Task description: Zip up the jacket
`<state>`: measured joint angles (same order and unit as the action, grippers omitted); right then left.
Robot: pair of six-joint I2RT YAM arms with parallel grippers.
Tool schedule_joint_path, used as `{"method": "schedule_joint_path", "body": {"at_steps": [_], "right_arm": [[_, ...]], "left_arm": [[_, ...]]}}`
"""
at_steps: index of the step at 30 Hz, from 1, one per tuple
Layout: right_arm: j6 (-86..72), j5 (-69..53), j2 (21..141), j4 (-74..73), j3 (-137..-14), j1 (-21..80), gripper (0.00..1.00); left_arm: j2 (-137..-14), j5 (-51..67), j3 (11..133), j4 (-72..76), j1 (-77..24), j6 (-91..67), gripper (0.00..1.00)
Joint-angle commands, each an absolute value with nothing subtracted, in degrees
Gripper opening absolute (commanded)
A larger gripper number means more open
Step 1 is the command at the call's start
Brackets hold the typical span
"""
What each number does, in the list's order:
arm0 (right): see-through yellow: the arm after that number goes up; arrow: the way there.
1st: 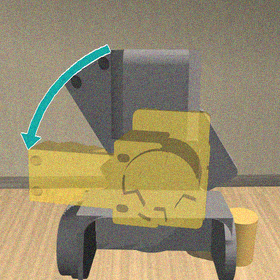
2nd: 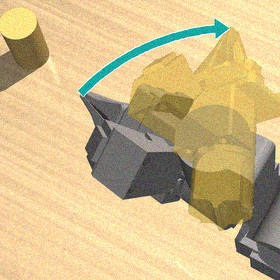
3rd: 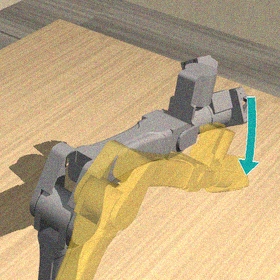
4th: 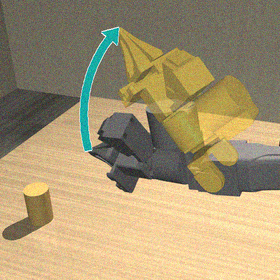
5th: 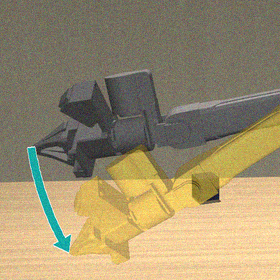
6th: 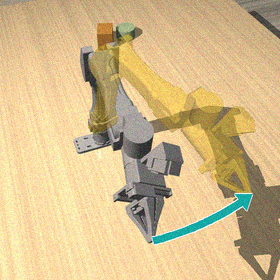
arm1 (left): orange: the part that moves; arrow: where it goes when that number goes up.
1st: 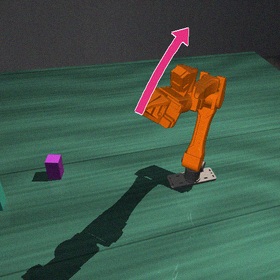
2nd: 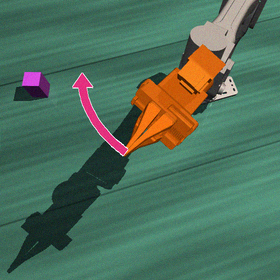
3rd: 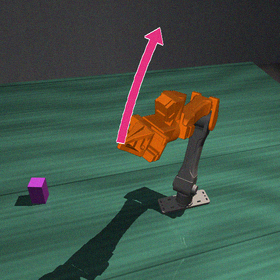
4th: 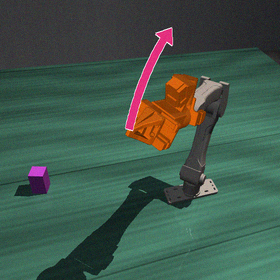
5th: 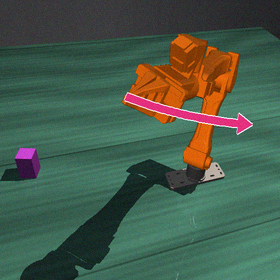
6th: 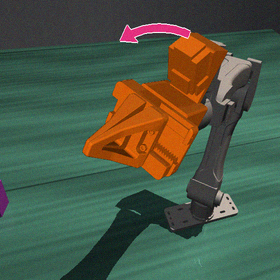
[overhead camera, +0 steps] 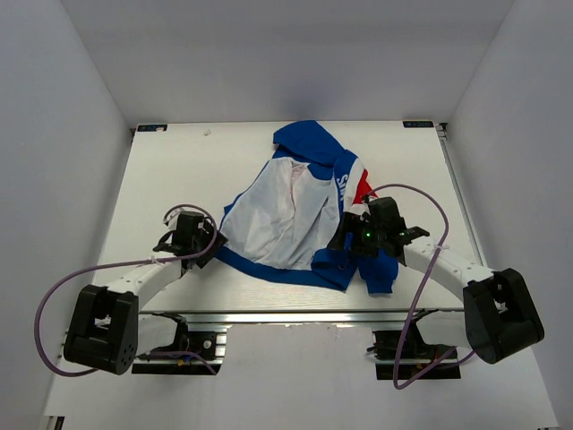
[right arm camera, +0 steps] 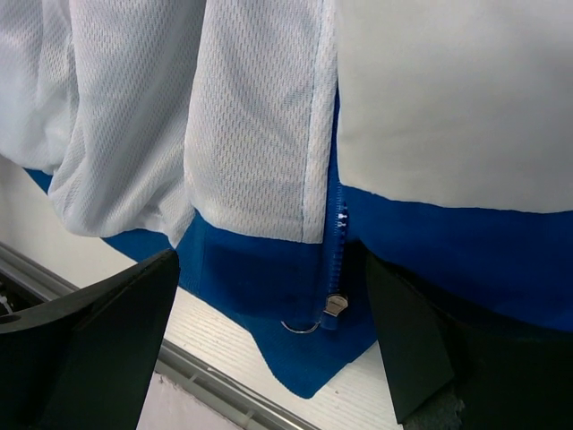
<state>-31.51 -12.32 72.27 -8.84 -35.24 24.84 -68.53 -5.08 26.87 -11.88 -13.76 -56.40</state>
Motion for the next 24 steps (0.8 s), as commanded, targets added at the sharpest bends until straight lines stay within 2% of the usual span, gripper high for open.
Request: {"method": "schedule_joint_path", "body": {"at_steps": [1,3,4,7,8,13,15,17,18,19,21,24], "right_arm": [[-32.3,-10.2,72.2,-6.9,-35.5,25.0,0.89],[-32.5,-9.8,72.2,-6.9,-35.2,25.0,0.89],[-32.7,-9.5,72.3,-6.9,-35.1,25.0,0.89],[-32.8,-9.5,72.6,-6.4,-34.6,25.0,0.89],[-32.7,-9.5,72.9,-6.5,-34.5,25.0,0.89],[-32.1,-13.3,73.8,-4.5,-34.7,25.1,0.85],[-31.9,-14.2,74.3,-4.3,-35.1,25.2,0.8],[-31.9,-15.0,74.1,-4.1,-35.2,25.2,0.69],[-32.1,-15.2,73.8,-4.2,-35.1,25.2,0.63],[-32.3,-15.1,73.4,-4.3,-35.0,25.2,0.43],[-33.3,-14.7,71.6,-4.7,-34.6,25.2,0.12],[-33.2,-12.8,68.3,-8.3,-35.2,25.2,0.0]], "left_arm": [[-70.1,-5.5,23.9,-9.8,-13.0,-57.7,0.71],[-70.7,-6.1,24.3,-9.3,-12.9,-57.6,0.63],[-71.1,-6.3,25.0,-9.4,-12.8,-57.3,0.46],[-72.1,-7.6,26.6,-9.2,-12.9,-56.4,0.21],[-72.2,-8.0,27.2,-9.6,-12.8,-56.1,0.0],[-69.5,-8.2,30.0,-9.7,-12.8,-53.0,0.0],[-66.2,-7.7,31.3,-9.4,-12.8,-50.3,0.0],[-63.8,-5.5,32.1,-8.6,-12.9,-47.5,0.0],[-62.6,-4.1,32.2,-8.0,-12.9,-46.4,0.0],[-60.8,-2.6,32.3,-6.6,-12.9,-44.4,0.0],[-59.9,3.3,33.7,-6.8,-13.2,-43.2,0.0],[-60.2,5.4,36.0,-8.1,-17.1,-41.1,0.0]]}}
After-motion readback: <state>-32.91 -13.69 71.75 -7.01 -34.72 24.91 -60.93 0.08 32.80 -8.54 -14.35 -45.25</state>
